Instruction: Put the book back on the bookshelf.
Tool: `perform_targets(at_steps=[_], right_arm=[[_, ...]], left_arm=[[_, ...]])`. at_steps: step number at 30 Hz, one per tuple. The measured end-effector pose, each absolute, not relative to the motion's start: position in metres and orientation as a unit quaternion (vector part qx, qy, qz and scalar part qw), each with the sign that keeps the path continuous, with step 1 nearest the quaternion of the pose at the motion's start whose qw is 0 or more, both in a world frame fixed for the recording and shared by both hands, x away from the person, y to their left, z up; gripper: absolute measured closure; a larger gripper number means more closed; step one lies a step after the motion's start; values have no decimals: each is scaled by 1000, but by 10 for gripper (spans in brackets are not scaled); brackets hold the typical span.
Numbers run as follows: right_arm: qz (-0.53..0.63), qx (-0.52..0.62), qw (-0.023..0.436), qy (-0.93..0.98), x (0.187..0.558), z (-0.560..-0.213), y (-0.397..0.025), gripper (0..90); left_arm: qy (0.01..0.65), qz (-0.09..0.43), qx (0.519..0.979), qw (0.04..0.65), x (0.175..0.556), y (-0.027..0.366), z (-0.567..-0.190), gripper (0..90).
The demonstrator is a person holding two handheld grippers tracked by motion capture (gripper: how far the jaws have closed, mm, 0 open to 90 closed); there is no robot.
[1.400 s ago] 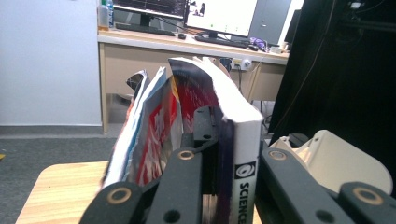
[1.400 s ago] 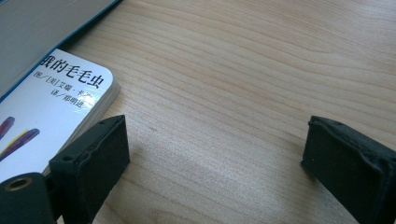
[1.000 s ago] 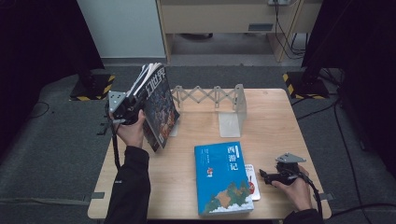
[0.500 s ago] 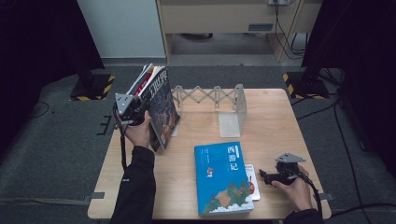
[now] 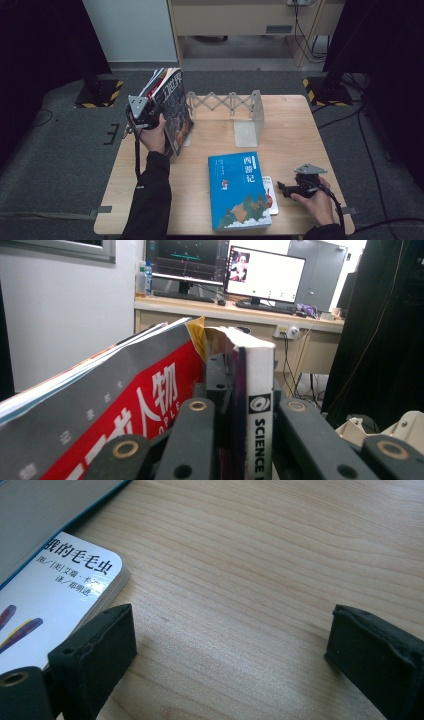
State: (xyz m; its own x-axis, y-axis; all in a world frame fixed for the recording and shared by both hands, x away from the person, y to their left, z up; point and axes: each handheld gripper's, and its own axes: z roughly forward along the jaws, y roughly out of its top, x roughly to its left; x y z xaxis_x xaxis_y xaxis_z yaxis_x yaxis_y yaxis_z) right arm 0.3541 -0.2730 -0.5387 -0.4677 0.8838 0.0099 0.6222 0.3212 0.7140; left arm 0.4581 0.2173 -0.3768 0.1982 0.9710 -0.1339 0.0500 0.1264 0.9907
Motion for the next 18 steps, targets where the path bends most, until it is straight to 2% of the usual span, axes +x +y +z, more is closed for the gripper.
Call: perform_targets(at_steps=[4, 10, 13, 18], right_arm=[[333, 476, 196, 790, 354, -539, -273, 59], [333, 476, 196, 790, 354, -539, -273, 59], [334, 478, 195, 789, 354, -539, -273, 59], [333, 477, 195, 790, 354, -539, -273, 59]], left_arm=[[476, 408, 535, 566, 453, 223, -381, 819], [470, 388, 583, 537, 441, 232, -383, 813], [482, 363, 583, 543, 435, 242, -385, 810], [487, 355, 590, 537, 433, 247, -382, 811]])
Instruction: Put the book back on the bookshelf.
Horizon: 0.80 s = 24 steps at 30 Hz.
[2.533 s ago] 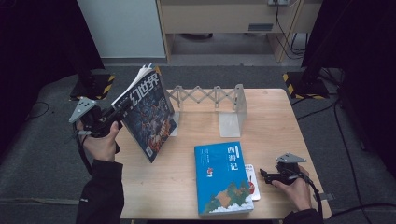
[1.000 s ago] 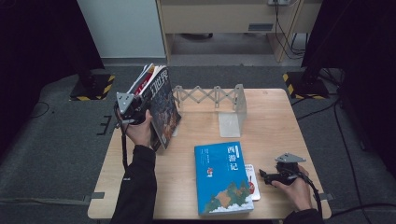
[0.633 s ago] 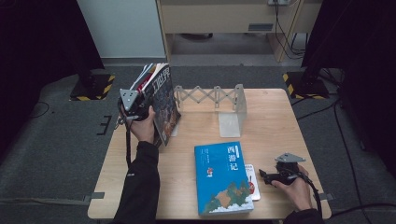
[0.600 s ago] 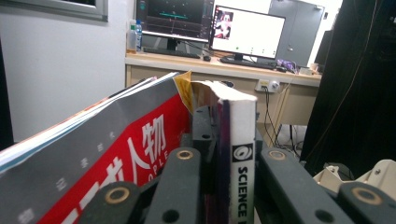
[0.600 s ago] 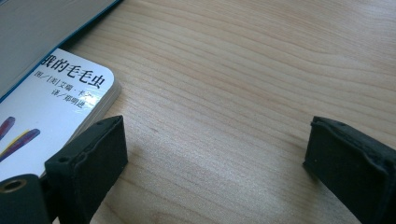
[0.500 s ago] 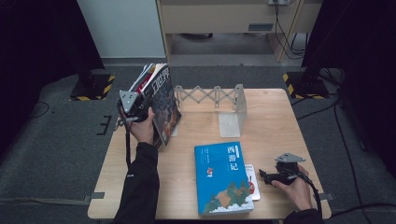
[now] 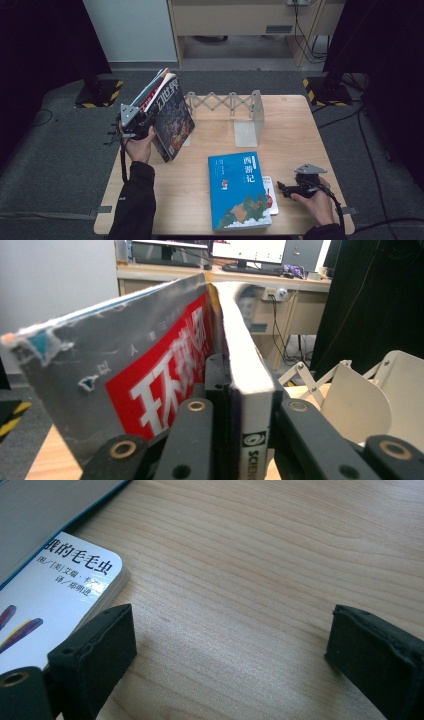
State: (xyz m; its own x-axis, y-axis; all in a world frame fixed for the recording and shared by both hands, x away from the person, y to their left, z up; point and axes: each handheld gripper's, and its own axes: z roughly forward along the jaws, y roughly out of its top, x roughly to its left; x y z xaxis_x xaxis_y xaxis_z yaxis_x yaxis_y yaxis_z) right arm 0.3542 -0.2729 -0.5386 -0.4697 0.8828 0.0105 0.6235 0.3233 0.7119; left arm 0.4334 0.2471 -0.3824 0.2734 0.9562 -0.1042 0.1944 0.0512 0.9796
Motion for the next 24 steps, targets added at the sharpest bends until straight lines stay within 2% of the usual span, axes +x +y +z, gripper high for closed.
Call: perform_targets(at_steps=[11, 16, 24], right_arm=[[334, 476, 196, 789, 354, -539, -273, 59], [333, 476, 195, 790, 354, -539, -273, 59], [334, 475, 196, 790, 354, -539, -273, 58]], left_arm=[[489, 339, 597, 538, 443, 240, -383, 759], [492, 337, 597, 537, 445, 238, -383, 818], [510, 381, 537, 554, 454, 229, -395, 822]])
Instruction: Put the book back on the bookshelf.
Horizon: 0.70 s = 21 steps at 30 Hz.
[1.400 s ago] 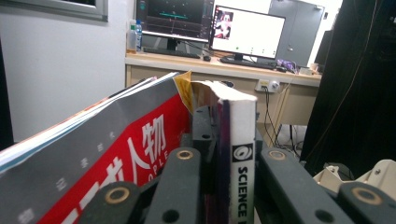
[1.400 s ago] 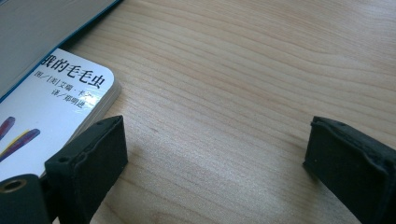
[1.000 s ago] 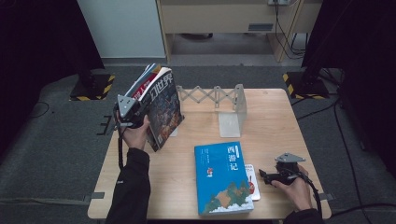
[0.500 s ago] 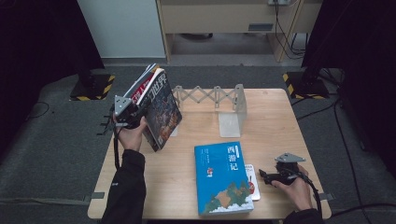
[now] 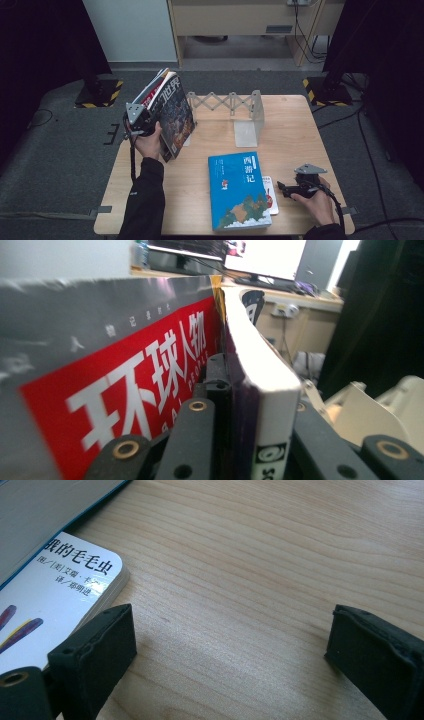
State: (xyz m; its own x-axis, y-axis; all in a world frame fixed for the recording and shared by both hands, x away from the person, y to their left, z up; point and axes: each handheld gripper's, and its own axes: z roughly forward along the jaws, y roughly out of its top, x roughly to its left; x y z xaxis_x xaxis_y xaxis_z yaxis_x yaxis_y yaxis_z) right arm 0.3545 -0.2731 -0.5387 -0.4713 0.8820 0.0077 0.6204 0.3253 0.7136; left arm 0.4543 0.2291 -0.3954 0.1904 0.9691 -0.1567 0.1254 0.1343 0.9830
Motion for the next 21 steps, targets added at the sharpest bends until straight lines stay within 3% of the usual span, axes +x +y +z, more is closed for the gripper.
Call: perform_targets(at_steps=[14, 18, 21], right_arm=[[334, 474, 194, 791, 355, -539, -273, 56], [334, 474, 194, 791, 355, -539, -273, 56], [334, 474, 195, 791, 355, -539, -273, 56]], left_arm=[[488, 441, 545, 519, 453, 225, -399, 806], [488, 436, 559, 510, 448, 224, -397, 768], [492, 420, 557, 521, 442, 228, -395, 690]])
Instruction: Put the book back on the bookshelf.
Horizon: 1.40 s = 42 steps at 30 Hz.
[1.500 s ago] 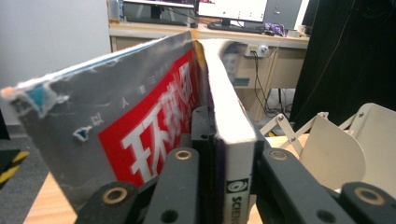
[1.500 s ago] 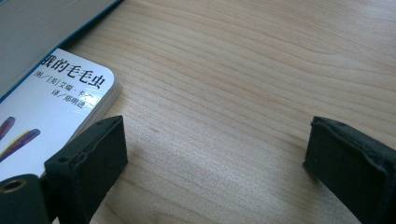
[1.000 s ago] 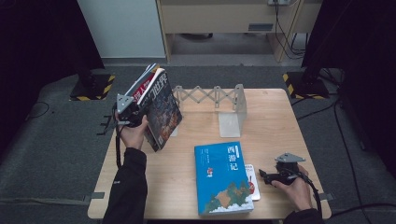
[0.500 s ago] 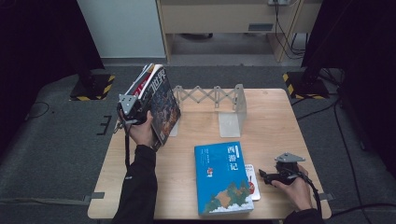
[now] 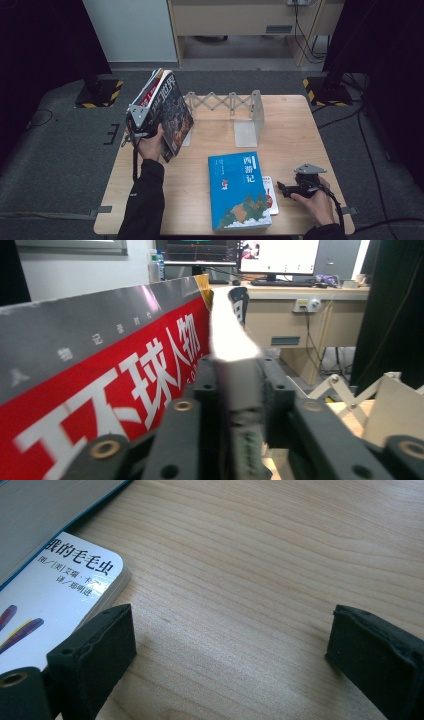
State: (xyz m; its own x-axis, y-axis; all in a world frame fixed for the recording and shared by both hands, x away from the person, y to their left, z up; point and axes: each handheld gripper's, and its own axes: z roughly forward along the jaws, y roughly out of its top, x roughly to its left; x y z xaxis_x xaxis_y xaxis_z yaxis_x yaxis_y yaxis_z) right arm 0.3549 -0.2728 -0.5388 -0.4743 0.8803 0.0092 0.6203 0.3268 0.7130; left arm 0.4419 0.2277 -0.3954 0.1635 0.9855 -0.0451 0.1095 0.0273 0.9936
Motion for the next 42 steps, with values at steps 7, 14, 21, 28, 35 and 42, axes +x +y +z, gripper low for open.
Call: perform_targets(at_steps=[7, 14, 21, 28, 35, 42], right_arm=[[334, 474, 195, 791, 355, -539, -273, 57], [336, 480, 196, 787, 354, -538, -273, 88], [330, 485, 190, 787, 351, -533, -276, 197], [352, 481, 205, 776, 349, -525, -278, 232], [380, 476, 208, 765, 344, -514, -273, 248], [399, 467, 205, 762, 341, -507, -268, 259]], left_arm=[[486, 395, 562, 540, 426, 237, -393, 509], [482, 379, 575, 542, 404, 245, -404, 424], [480, 358, 588, 543, 388, 250, -416, 405], [471, 342, 605, 543, 369, 250, -421, 376], [468, 309, 633, 534, 358, 244, -444, 331], [458, 283, 666, 516, 352, 225, -464, 305]])
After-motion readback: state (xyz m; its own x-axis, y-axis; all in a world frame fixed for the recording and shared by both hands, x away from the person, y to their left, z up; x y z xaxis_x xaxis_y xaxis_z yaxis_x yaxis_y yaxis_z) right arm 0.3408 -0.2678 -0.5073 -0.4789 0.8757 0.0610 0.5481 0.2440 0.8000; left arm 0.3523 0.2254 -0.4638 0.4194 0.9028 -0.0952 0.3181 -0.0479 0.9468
